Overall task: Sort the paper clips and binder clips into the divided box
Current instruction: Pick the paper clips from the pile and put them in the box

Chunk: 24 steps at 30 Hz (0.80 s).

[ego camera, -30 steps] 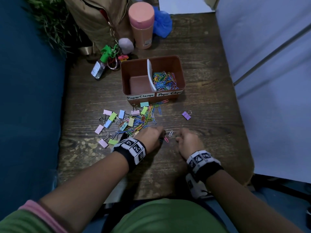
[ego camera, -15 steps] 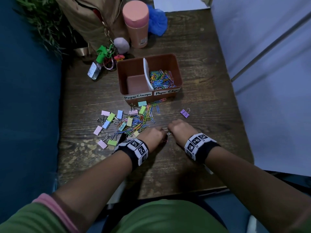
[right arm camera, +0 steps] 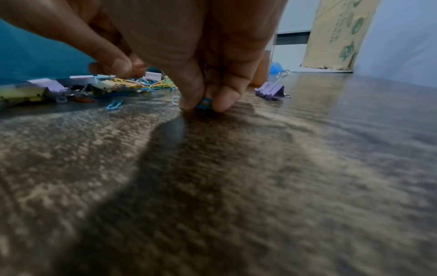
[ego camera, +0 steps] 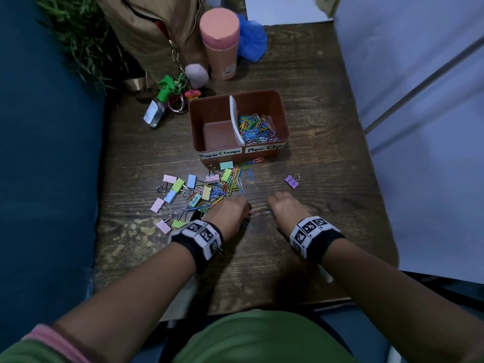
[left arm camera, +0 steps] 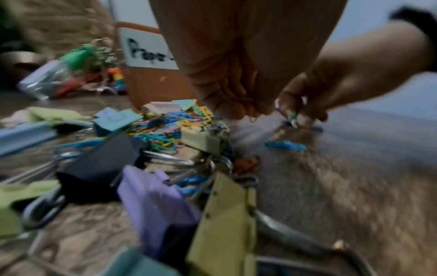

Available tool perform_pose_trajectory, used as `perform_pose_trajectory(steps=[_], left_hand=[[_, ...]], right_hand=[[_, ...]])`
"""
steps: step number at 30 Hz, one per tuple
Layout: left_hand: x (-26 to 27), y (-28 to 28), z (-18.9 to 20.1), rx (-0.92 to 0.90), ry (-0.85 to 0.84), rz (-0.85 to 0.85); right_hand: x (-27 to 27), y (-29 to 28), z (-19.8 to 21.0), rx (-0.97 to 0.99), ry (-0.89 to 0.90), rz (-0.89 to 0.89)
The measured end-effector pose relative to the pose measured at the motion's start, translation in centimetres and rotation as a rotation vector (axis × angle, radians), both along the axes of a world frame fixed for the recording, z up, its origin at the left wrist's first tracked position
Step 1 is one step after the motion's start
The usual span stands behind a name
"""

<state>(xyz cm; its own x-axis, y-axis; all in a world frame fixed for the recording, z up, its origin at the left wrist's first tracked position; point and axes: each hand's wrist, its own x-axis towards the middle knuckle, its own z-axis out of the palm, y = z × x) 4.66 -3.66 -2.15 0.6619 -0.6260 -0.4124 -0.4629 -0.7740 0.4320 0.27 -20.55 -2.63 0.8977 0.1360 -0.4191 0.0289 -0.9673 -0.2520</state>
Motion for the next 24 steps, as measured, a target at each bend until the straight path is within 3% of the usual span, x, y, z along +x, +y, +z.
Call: perform_pose_trajectory(steps=[3, 11, 15, 19, 21, 24], left_hand=[[0.5, 0.9, 0.3, -0.005, 0.023, 0.048], [-0.8, -0.7, -0.2, 0.153, -0.074, -0.296], [-0.7, -1.1, 0.2, 0.189, -0.056, -0.323], [-0.2, -1.7, 0.4, 0.204, 0.012, -0.226], [-0.1, -1.9, 0.4, 0.201, 0.049, -0.187], [-0.1, -2.1, 0.7, 0.195, 0.087, -0.131]], right_hand=[[0.1, -0.2, -0.4, 0.009, -0.010, -0.019], [0.1, -0.6, -1.1, 0.053, -0.038, -0.030], [2.6, -1.5, 2.0, 0.233, -0.294, -0.215], [9.3, -2.6, 6.9, 0.312, -0.566, -0.339], [12.4, -2.7, 8.3, 0.261, -0.545, -0.349], [15.0, -2.2, 8.5, 0.108, -0.339, -0.304]])
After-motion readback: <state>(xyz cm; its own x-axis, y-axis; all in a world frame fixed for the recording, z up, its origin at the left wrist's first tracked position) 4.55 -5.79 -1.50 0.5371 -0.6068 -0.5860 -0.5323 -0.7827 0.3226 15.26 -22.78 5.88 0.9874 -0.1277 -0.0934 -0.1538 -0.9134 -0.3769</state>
